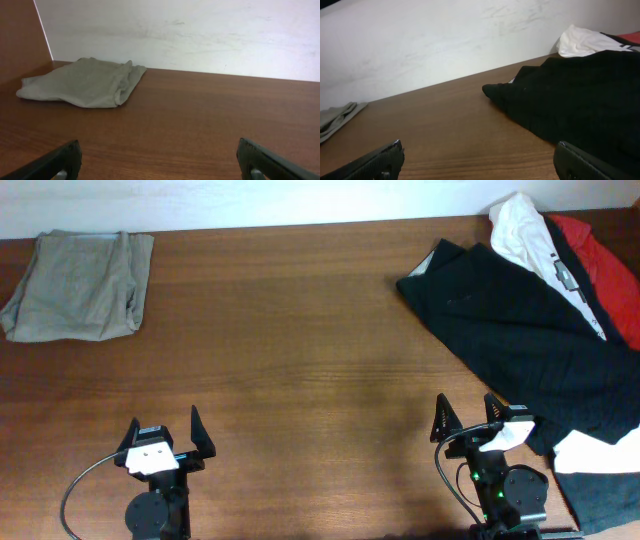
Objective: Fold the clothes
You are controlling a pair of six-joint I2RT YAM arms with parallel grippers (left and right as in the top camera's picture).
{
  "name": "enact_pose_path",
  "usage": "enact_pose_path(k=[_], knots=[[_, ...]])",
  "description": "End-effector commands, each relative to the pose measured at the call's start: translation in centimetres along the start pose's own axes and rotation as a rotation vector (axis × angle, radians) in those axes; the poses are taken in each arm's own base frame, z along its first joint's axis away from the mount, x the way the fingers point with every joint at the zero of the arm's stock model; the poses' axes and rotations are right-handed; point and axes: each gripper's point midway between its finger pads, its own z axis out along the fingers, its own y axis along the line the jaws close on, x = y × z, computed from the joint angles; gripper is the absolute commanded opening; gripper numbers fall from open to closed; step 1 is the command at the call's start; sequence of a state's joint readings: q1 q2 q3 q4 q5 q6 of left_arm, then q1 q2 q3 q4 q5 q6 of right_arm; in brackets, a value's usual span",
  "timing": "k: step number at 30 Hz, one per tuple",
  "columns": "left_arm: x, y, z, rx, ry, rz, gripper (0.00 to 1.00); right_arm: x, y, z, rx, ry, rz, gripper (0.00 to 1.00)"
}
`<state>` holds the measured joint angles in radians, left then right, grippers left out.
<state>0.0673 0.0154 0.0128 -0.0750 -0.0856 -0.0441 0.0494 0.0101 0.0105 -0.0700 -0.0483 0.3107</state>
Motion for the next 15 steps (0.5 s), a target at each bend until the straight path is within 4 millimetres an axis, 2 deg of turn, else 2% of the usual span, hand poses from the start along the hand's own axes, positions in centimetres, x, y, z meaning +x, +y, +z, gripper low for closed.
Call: enact_pose_path(k=[1,5,6,7,10,11,14,15], knots=[[0.0,-0.2,0.0,0.01,-0.003,0.023,0.99,0.2,0.0,0.0,0.001,0.003,0.001,0.99],[0.0,-0.2,0.0,0.01,-0.003,0.023,0.99,0.0,0.3,0.0,-0.016,-0.003,0.026,0.99],[0.0,-0.2,0.0,0.01,-0.003,0.022,0.99,0.4,1.3,0.0,-0.072,0.019,0.105,0.99],[0.0,-0.2,0.0,0.01,-0.003,0.022,0.99,0.9,3.7,-0.4,-0.205,0.085,0.299,0.99],[0.0,-0.2,0.0,0.01,-0.003,0.022,0.99,1.4,6.6,-1.4,-0.363,0.178,0.449,0.99],[0.0,-0.2,0.0,0.01,-0.003,0.023,0.99,0.5,7.0,-1.5,-0.387,0.152,0.485,0.99],[0.0,-0.2,0.0,0.01,-0.003,0.022,0.99,-4.7,8.9,-2.6,-0.517,-0.042,0.423,0.99],[0.0,-0.2,0.0,0.01,-0.003,0.022,0.99,-5.4,8.7,-2.6,-0.5,-0.065,0.411,0.99]])
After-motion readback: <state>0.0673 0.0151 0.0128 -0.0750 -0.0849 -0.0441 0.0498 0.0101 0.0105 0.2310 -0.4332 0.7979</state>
